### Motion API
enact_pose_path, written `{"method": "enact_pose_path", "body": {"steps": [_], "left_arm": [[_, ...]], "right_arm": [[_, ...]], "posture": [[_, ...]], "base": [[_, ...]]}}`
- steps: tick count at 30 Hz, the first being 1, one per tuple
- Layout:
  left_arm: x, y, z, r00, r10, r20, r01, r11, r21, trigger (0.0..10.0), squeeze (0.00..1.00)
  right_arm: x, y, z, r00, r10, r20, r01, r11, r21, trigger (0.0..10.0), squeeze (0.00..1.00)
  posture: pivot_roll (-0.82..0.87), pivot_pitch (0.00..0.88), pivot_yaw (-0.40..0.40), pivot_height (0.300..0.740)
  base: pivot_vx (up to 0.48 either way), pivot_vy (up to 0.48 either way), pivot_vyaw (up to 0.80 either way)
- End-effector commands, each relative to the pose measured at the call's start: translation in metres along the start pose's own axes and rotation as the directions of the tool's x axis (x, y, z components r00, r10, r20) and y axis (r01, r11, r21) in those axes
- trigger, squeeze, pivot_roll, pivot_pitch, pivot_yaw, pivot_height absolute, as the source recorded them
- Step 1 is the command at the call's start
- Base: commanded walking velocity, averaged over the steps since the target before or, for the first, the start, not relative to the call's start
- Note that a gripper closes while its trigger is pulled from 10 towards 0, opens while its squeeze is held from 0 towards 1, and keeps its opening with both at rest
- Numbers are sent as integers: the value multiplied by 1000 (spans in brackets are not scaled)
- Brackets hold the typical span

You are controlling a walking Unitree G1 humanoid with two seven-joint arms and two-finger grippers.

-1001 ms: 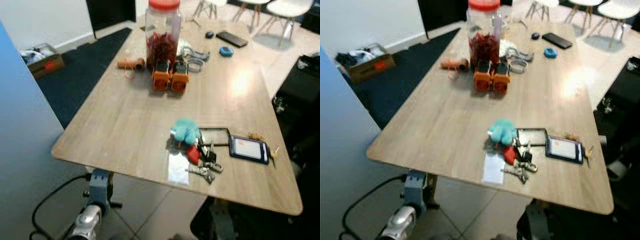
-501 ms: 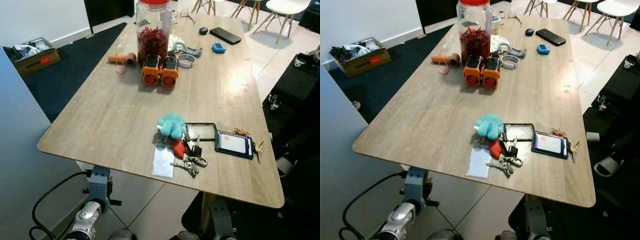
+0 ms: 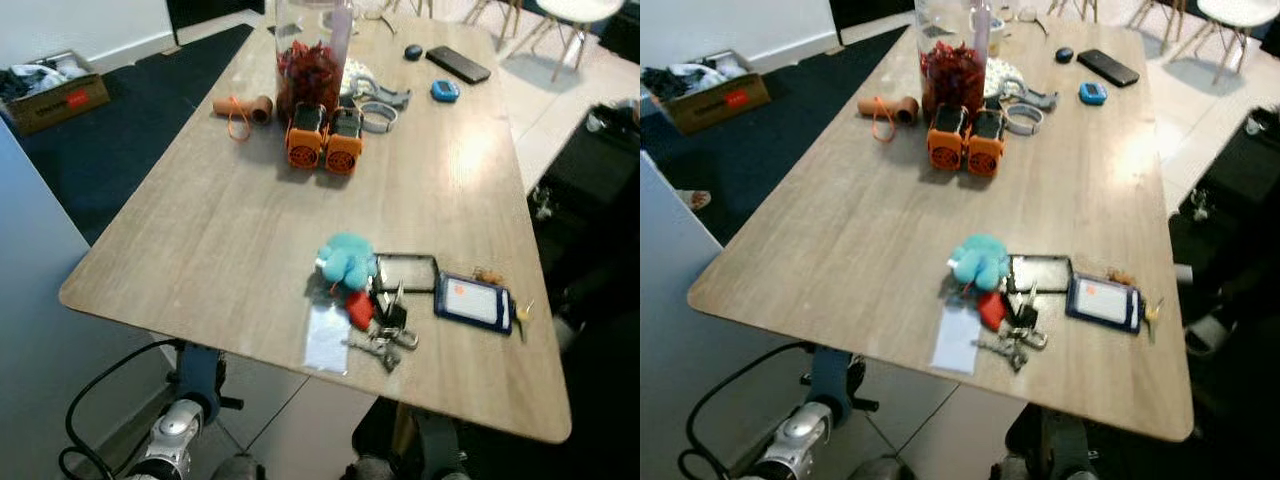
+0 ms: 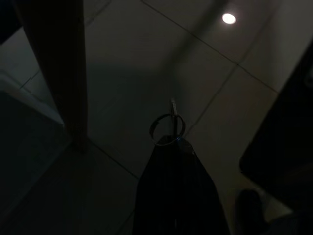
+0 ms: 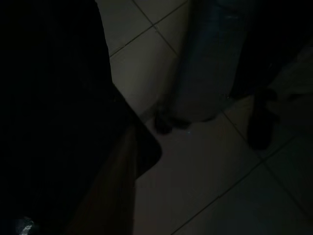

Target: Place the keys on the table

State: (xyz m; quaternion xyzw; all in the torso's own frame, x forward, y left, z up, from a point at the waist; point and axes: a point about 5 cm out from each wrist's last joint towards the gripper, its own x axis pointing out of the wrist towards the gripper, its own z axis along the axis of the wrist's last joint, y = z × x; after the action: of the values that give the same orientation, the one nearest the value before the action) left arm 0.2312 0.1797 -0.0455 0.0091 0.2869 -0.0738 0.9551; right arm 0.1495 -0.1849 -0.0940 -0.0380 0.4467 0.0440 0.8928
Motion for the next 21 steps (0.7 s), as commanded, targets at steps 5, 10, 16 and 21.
{"method": "enact_pose_path", "body": {"steps": [5,10,16,21], "left_arm": [[-1,1,-3,1000,-5,-22,5,1000,16,10000,0],[-1,0,-2,1000,-8,-18,8,1000,24,10000,0],[0,-1,-2,1000,-18,-24,20,997,71,10000,0],[-6,21,-4,998,27,-61,-13,975,224,10000,0]], "right_arm": [[-4,1,-15,998,-1,-56,2,1000,18,10000,0],[-4,1,-16,998,-3,-56,4,1000,20,10000,0],[-5,0,-18,998,-6,-62,7,1000,20,10000,0],[-5,-2,-19,998,-11,-65,12,1000,20,10000,0]], "posture": [[35,95,-11,740],[35,95,-11,740],[36,95,-11,740],[31,92,-11,740]], "base": [[0,0,0],[0,0,0],[0,0,0],[0,0,0]]}}
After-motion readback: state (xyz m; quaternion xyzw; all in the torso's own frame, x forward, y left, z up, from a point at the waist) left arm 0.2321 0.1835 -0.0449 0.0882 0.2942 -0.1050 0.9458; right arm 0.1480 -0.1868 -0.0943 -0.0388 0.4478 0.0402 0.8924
